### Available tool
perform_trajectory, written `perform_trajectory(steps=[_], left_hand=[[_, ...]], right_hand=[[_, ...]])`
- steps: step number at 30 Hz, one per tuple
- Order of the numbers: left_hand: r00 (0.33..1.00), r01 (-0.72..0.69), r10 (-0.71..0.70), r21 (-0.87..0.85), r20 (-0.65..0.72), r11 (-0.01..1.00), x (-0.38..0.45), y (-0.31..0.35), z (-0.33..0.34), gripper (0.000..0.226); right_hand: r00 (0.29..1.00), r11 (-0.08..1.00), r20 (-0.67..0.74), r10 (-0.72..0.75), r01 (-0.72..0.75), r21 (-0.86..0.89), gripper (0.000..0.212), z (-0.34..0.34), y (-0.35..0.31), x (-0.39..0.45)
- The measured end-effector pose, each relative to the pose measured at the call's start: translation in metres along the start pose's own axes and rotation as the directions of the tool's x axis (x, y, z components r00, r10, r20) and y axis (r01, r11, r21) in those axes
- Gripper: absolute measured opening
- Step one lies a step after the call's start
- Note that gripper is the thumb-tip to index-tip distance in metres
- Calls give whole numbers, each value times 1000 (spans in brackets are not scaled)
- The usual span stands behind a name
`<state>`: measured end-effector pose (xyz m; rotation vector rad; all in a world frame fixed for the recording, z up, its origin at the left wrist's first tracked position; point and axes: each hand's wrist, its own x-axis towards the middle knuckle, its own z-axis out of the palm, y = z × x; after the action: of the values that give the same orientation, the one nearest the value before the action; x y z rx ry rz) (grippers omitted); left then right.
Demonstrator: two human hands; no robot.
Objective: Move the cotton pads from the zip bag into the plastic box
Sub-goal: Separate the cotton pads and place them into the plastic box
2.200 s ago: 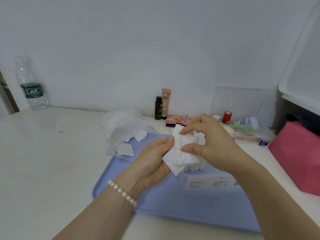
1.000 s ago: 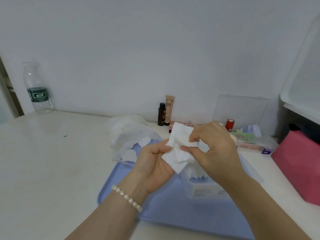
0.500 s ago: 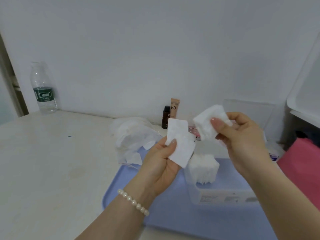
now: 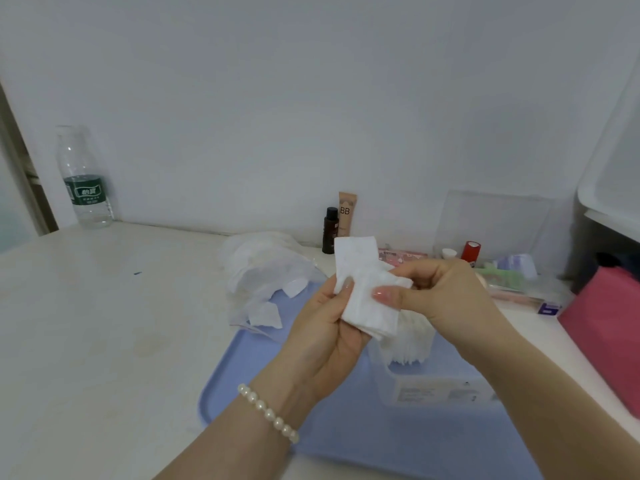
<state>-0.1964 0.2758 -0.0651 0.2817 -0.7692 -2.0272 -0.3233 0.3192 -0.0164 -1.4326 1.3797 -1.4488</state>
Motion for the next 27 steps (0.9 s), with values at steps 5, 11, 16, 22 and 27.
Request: perform_trajectory(steps=[5,11,16,22,27], left_hand=[[999,30,-31,-60,-16,998,0,-3,1,50],[996,82,-84,-151,-6,985,0,-5,1,48],[993,114,-115,-160,7,981,-3,-5,1,48],[994,105,-104,-116,20,988,-2,-5,1,50],[994,28,-23,48,-109,998,-1,-3,-1,34]], right_hand=[[999,1000,-33,-14,14,-8,16,4,5,1],[983,912,-96,-159,109,-395,32,7,11,-1],[979,763,9,-205,166,-624,32,5,10,-3],[970,681,28,-241,190,-707,35,5,6,-6],[950,740,-47,-308,209,-640,32,3,-3,-9]])
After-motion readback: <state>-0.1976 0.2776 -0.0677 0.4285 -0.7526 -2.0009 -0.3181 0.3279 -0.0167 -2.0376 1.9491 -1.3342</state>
